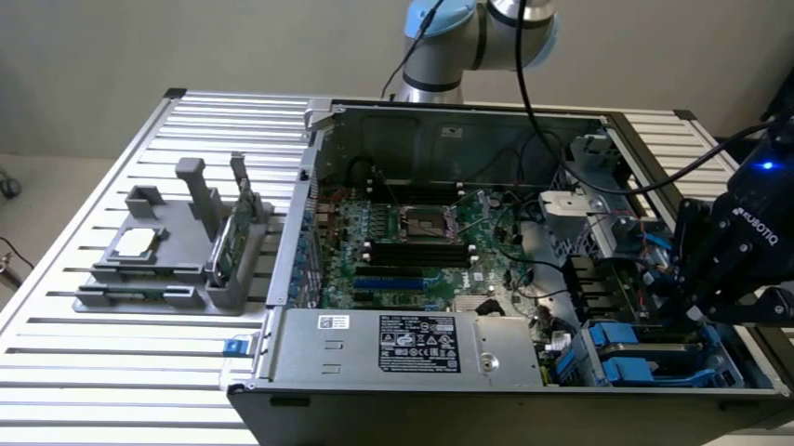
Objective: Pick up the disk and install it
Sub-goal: 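Insert the first disk wire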
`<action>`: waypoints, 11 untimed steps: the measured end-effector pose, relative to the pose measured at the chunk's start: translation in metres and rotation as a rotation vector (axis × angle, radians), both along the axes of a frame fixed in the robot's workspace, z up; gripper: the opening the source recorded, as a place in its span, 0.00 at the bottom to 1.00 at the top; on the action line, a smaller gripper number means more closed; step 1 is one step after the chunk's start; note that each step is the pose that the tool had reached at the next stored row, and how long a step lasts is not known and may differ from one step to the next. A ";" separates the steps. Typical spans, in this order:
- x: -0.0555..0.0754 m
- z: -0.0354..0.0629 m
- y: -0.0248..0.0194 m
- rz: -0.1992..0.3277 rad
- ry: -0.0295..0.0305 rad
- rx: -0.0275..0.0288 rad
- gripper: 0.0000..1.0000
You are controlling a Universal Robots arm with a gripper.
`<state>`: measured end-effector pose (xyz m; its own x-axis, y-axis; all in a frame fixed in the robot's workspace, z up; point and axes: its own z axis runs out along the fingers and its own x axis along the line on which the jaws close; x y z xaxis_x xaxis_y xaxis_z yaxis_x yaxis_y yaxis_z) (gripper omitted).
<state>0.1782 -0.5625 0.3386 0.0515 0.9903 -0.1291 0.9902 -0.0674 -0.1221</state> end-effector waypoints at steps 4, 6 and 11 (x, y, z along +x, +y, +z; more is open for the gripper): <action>0.000 -0.0013 0.0013 0.004 0.0000 -0.0011 0.16; 0.000 -0.0016 0.0021 0.007 0.0000 -0.0015 0.16; 0.000 -0.0019 0.0024 0.011 0.0000 -0.0021 0.16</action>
<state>0.1784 -0.5600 0.3367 0.0408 0.9905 -0.1312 0.9909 -0.0570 -0.1220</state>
